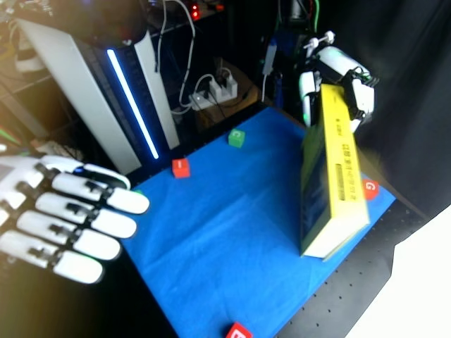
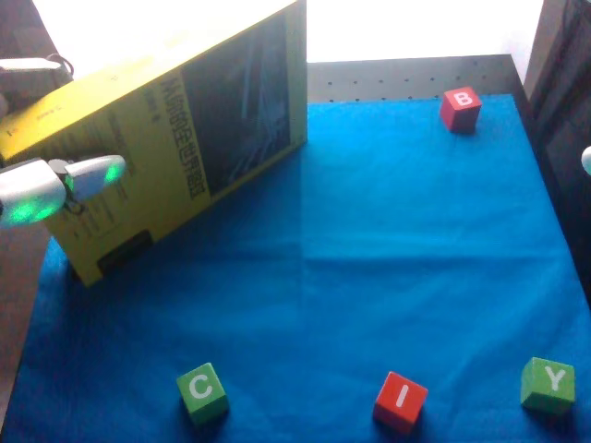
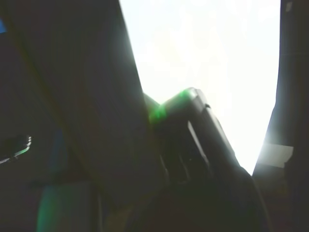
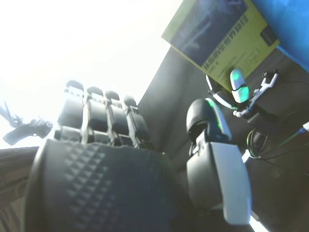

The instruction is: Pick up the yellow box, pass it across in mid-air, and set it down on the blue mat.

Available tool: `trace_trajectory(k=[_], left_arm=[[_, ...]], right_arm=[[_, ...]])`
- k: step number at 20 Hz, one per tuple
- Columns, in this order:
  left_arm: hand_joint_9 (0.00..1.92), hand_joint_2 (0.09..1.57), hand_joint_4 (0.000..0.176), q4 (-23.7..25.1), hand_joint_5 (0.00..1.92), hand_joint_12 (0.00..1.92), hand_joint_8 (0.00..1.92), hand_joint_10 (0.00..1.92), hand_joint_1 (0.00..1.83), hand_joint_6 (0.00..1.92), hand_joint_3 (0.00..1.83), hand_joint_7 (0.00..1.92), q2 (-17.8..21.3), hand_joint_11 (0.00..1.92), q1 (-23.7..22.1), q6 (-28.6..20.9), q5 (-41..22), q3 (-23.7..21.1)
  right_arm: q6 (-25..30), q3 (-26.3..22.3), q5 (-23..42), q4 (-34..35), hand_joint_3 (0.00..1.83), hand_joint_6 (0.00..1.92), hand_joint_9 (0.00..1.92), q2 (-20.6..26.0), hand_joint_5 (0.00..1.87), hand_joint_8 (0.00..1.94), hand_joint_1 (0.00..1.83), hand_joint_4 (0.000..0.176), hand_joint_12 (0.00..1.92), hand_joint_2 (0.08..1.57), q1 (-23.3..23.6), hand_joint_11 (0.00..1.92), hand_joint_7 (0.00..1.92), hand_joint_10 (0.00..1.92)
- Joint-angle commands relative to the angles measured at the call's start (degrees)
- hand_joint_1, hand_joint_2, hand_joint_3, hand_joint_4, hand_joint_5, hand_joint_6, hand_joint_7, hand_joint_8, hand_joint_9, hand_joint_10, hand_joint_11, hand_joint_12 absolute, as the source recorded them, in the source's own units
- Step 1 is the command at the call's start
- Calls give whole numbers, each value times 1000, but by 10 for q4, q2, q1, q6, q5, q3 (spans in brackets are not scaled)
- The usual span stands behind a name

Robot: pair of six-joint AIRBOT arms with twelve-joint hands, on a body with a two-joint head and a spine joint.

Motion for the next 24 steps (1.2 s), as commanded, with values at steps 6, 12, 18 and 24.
trace_trajectory(k=[6,12,18,24], left_arm=[[1444,1248,0,15,1104,1921,1921,1921,1143,1921,9,1305,1,1528,2,5,-55,-9],[1563,1212,0,91,1191,1921,1921,1921,1184,1921,0,1420,28,1625,-4,5,-148,-40],[1538,1192,0,178,1108,1921,1921,1921,1150,1921,0,1373,-2,1614,-82,6,-103,-25],[1536,1201,0,227,1173,1921,1921,1921,1160,1921,0,1391,-22,1605,-124,5,-61,-13]], right_arm=[[1,2,71,8,0,0,0,-1,0,0,412,8,486,1330,4,0,0,0],[1,-1,98,-10,0,0,0,4,0,0,523,51,0,1286,12,0,0,0],[0,6,96,-45,0,0,0,-4,0,0,668,42,0,1212,57,0,0,0],[0,49,-63,-124,2,0,0,-73,0,0,712,58,1000,1157,202,0,0,0]])
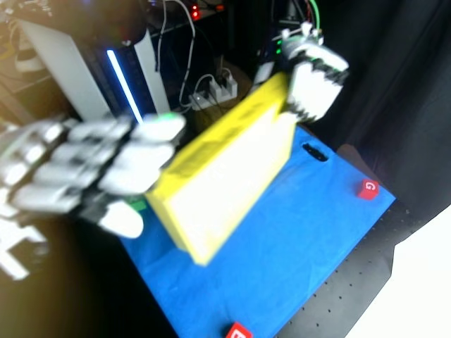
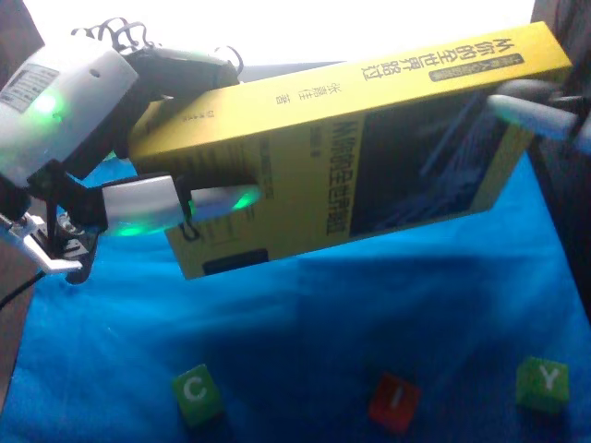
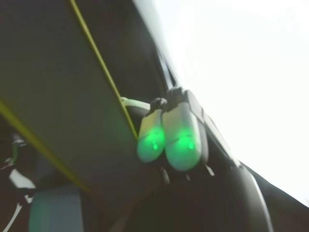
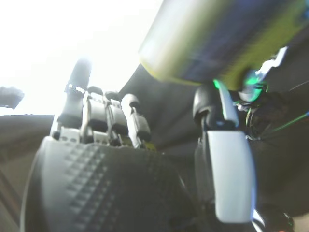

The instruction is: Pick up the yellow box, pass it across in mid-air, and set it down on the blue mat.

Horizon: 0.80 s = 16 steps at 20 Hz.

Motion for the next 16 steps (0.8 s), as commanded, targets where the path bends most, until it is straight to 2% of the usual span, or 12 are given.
trace_trajectory(k=[1,2,4,6,8,10,11,12,13,14,15,16], left_arm=[[1539,1198,0,0,1182,1921,1921,1921,1175,1921,0,1391,4,1616,-9,-3,-78,3],[1548,1196,0,9,1187,1921,1921,1921,1193,1921,0,1400,3,1629,-15,-3,-75,3],[1537,1210,0,27,1175,1921,1921,1921,1156,1921,2,1389,-1,1626,-29,-3,-71,3],[1489,1213,0,42,1148,1921,1921,1921,1169,1921,1,1375,-6,1577,-38,-3,-71,4],[1492,1208,0,60,1141,1921,1921,1921,1169,1921,0,1371,-9,1579,-47,-3,-82,4],[1490,1207,0,70,1162,1921,1921,1921,1152,1921,0,1377,-10,1578,-51,-3,-92,0],[1492,1206,0,73,1142,1921,1921,1921,1172,1921,0,1373,-9,1580,-51,-4,-95,-1],[1493,1206,0,77,1084,1921,1921,1921,1176,1921,0,1372,-9,1580,-51,-6,-97,-1],[1490,1205,0,80,1141,1921,1921,1921,1156,1921,0,1372,-10,1578,-51,-8,-101,-1],[1490,1209,0,83,1152,1921,1921,1921,1139,1921,1,1370,-10,1578,-51,-8,-105,-3],[1490,1207,0,86,1086,1921,1921,1921,1167,1921,0,1369,-10,1578,-51,-8,-110,-4],[1489,1208,0,88,1145,1921,1921,1921,1168,1921,0,1382,-10,1577,-52,-8,-117,-5]], right_arm=[[0,4,22,2,0,0,0,-6,0,0,685,50,1025,1147,10,0,0,0],[1,9,11,2,1,0,0,-12,0,0,660,48,831,1142,15,0,0,0],[1,11,3,2,0,0,0,-15,0,0,677,25,388,1131,18,0,0,0],[1,13,-6,2,0,0,0,-20,0,0,693,4,261,1109,19,0,0,0],[1,19,-25,2,0,0,0,-29,0,0,692,0,17,1102,24,0,0,0],[1,28,-54,2,2,0,0,-39,0,0,679,0,0,1109,33,0,0,0],[1,34,-70,2,11,29,89,-45,143,22,709,7,138,1145,39,0,141,10],[1,43,-96,2,37,446,282,-54,245,88,789,7,920,1148,52,0,371,143],[1,50,-109,2,0,1130,831,-61,577,1180,1122,0,1721,1237,55,717,762,1331],[1,54,-116,2,0,1320,1046,-64,718,1549,1100,0,1881,1244,56,1047,931,1712],[1,56,-122,5,0,1356,1105,-65,761,1718,1101,0,1913,1239,56,1158,1015,1865],[1,59,-129,7,0,1458,1182,-67,716,1896,1081,0,1919,1265,56,1261,1059,1910]])
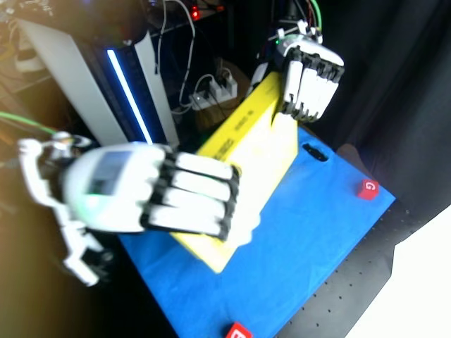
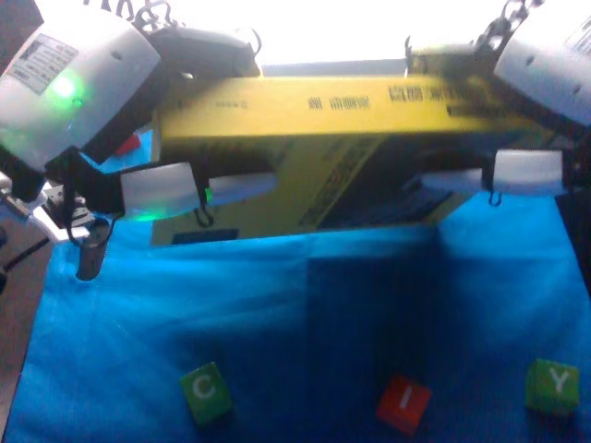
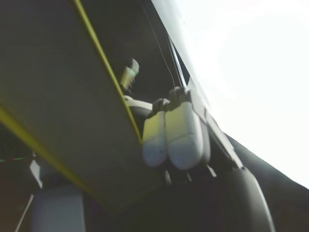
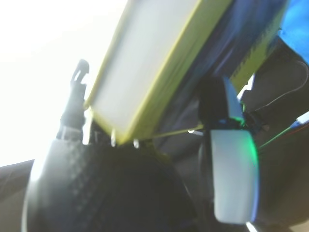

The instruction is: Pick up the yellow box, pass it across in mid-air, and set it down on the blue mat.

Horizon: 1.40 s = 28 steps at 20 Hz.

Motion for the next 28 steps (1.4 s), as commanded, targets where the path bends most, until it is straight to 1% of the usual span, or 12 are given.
trace_trajectory(k=[1,4,14,15,16,17,18,19,21,22,27,28], left_arm=[[1490,1210,0,17,1154,1921,1921,1921,1141,1921,1,1374,-4,1578,-11,-39,-123,-8],[1490,1206,0,19,1162,1921,1921,1921,1152,1921,0,1377,-1,1578,-11,-39,-123,-8],[1490,1210,0,-7,1158,1921,1921,1921,1140,1921,1,1374,7,1578,1,-39,-96,-7],[297,1155,26,-14,251,1830,510,383,551,478,0,274,8,315,4,-38,-97,-8],[59,1150,39,-20,49,365,101,76,457,95,4,54,9,62,7,-38,-98,-8],[11,1150,24,-30,9,72,19,14,439,18,6,10,11,12,12,-36,-101,-8],[1,1140,6,-37,1,14,3,2,479,3,1,1,14,2,18,-34,-104,-10],[0,1127,31,-48,0,2,0,0,526,0,0,0,18,0,25,-30,-109,-13],[0,1114,71,-65,0,0,0,0,451,0,0,0,24,0,36,-25,-119,-16],[0,1110,59,-73,0,0,0,0,421,0,0,0,27,0,41,-22,-121,-18],[0,1097,135,-122,0,0,0,0,509,0,0,0,59,0,77,0,-147,-33],[0,1097,135,-137,0,0,0,0,509,0,0,0,64,0,90,0,-159,-36]], right_arm=[[-12,6,47,21,0,1828,1261,-4,864,1932,1293,0,1921,1224,5,1374,1143,1919],[-12,17,36,34,0,1920,1522,-6,1236,1941,1491,0,1921,1171,5,1623,1426,1921],[-12,7,39,12,0,1921,1533,30,1231,1941,1488,0,1921,1208,43,1604,1427,1921],[-12,0,44,10,0,1921,1544,38,1226,1941,1479,0,1921,1200,44,1616,1430,1921],[-12,-4,49,9,0,1921,1547,43,1221,1941,1487,0,1921,1191,44,1621,1431,1921],[-12,-8,57,9,0,1921,1562,49,1213,1941,1442,0,1921,1203,44,1633,1420,1921],[-12,-11,59,9,0,1921,1569,52,1228,1941,1429,0,1921,1199,44,1638,1419,1921],[-12,-15,60,9,0,1921,1590,58,1254,1941,1473,0,1921,1172,44,1661,1435,1921],[-12,-22,62,9,0,1921,1579,67,1259,1941,1522,159,1921,1180,44,1656,1426,1921],[-12,-26,62,9,0,1921,1536,73,1237,1941,1503,173,1921,1189,44,1621,1392,1921],[-12,-67,65,8,0,1921,1547,128,1212,1941,1590,176,1921,1201,43,1635,1409,1921],[-12,-78,65,5,0,1921,1547,142,1212,1941,1590,176,1921,1201,40,1635,1409,1921]])
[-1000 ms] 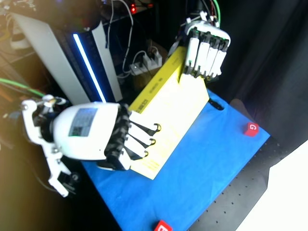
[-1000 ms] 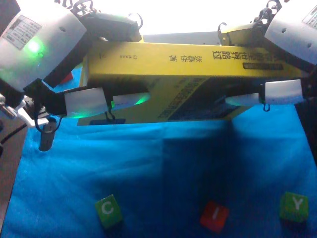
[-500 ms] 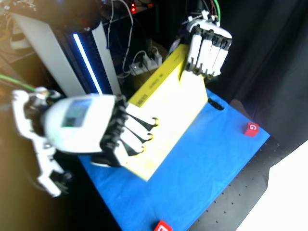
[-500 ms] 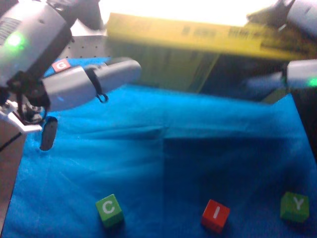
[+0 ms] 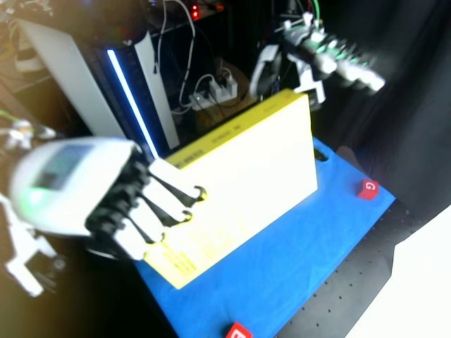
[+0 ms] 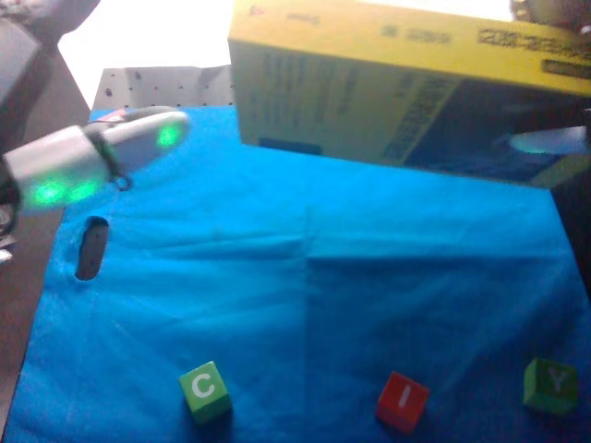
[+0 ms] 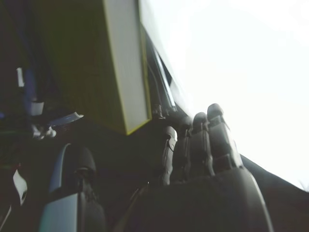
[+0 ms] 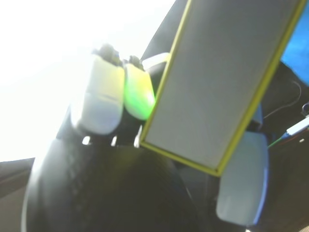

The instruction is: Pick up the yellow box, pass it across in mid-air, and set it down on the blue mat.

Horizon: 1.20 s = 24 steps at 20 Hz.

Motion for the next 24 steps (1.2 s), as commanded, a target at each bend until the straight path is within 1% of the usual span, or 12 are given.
trace_trajectory(k=[1,5,7,11,13,16,17,18,19,21,22,24], left_arm=[[0,1103,136,1,0,0,0,0,506,0,0,0,5,0,5,-1,-89,-4],[0,1144,125,-41,0,0,0,0,521,0,15,0,15,0,47,-1,-126,-15],[0,1173,139,-53,0,0,0,0,456,0,18,0,16,0,55,-1,-140,-18],[0,1192,109,-71,0,0,0,0,358,0,14,0,16,0,71,-1,-152,-21],[0,1166,137,-73,0,0,0,0,283,0,0,0,16,0,72,-1,-155,-22],[0,1170,130,-75,0,0,0,0,248,0,2,0,16,0,74,-1,-156,-23],[0,1183,127,-76,0,0,0,0,233,0,7,0,16,0,75,-1,-157,-23],[0,1183,127,-78,0,0,0,0,233,0,7,0,16,0,77,-1,-159,-23],[0,1190,140,-78,0,0,0,0,237,0,9,0,16,0,77,-1,-159,-23],[0,1184,159,-78,0,0,0,0,253,0,4,0,16,0,77,-1,-159,-24],[0,1196,147,-78,0,0,0,0,258,0,9,0,16,0,77,-1,-160,-24],[0,1206,137,-78,0,0,0,0,285,0,10,0,15,0,78,-1,-160,-24]], right_arm=[[1,-6,79,7,0,1921,1530,7,1178,1941,1642,176,1921,1184,-3,1621,1389,1921],[1,-33,92,22,0,1921,1501,45,1177,1941,1624,176,1921,1185,-63,1578,1379,1921],[1,-36,91,31,0,1921,1455,49,1138,1941,1599,176,1921,1176,-75,1526,1337,1921],[1,-33,90,67,0,1921,1397,46,1115,1941,1578,175,1921,1193,-122,1456,1312,1921],[1,-26,90,88,0,1921,1402,38,1099,1941,1534,172,1921,1186,-142,1482,1316,1921],[1,-6,80,116,0,1921,1358,10,1020,1941,1529,154,1921,1182,-160,1462,1245,1921],[1,0,73,119,0,1921,1107,-1,833,1941,1287,0,1921,1213,-161,1224,970,1921],[1,8,66,123,0,1921,1107,-13,833,1941,1287,0,1921,1213,-161,1224,970,1921],[1,13,62,127,19,1608,683,-18,483,1670,1096,0,1921,1340,-161,795,694,1846],[2,16,58,129,0,466,302,-21,149,525,563,0,1866,1280,-161,272,318,1313],[2,16,58,130,0,156,135,-21,31,175,434,21,1731,1248,-161,54,109,963],[2,16,58,130,0,5,76,-21,0,8,390,76,1276,1217,-161,1,5,314]])
